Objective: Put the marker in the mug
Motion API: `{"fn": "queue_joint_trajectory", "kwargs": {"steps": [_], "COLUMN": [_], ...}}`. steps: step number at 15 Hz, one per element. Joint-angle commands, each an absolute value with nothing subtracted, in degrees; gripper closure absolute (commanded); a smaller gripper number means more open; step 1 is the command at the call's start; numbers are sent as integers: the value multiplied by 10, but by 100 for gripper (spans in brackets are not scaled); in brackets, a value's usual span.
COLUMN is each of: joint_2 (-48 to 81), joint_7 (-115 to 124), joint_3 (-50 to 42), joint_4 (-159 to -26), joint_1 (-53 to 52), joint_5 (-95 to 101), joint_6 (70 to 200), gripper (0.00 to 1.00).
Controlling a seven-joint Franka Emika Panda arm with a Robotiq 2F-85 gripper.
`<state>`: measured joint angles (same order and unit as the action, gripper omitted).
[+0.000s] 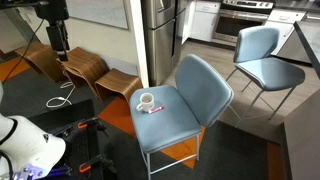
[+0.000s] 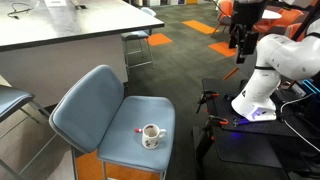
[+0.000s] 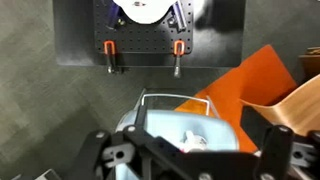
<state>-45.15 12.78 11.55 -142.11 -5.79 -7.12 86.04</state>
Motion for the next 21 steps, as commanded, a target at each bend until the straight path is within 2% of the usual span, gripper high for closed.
{"fn": "queue_joint_trajectory", "kwargs": {"steps": [1,14,17,21], "joint_2": [-451,-451,-406,-318], "joint_7": [127,127,119,101], "joint_3": [117,117,112,111], "joint_4": [-1420,-1420,-1406,-1398], "joint_1": [-56,-56,-48,-52], "joint_5": [-72,-72,-69,-73], "joint_6": [859,859,889,995], "gripper": [0,0,0,0]}}
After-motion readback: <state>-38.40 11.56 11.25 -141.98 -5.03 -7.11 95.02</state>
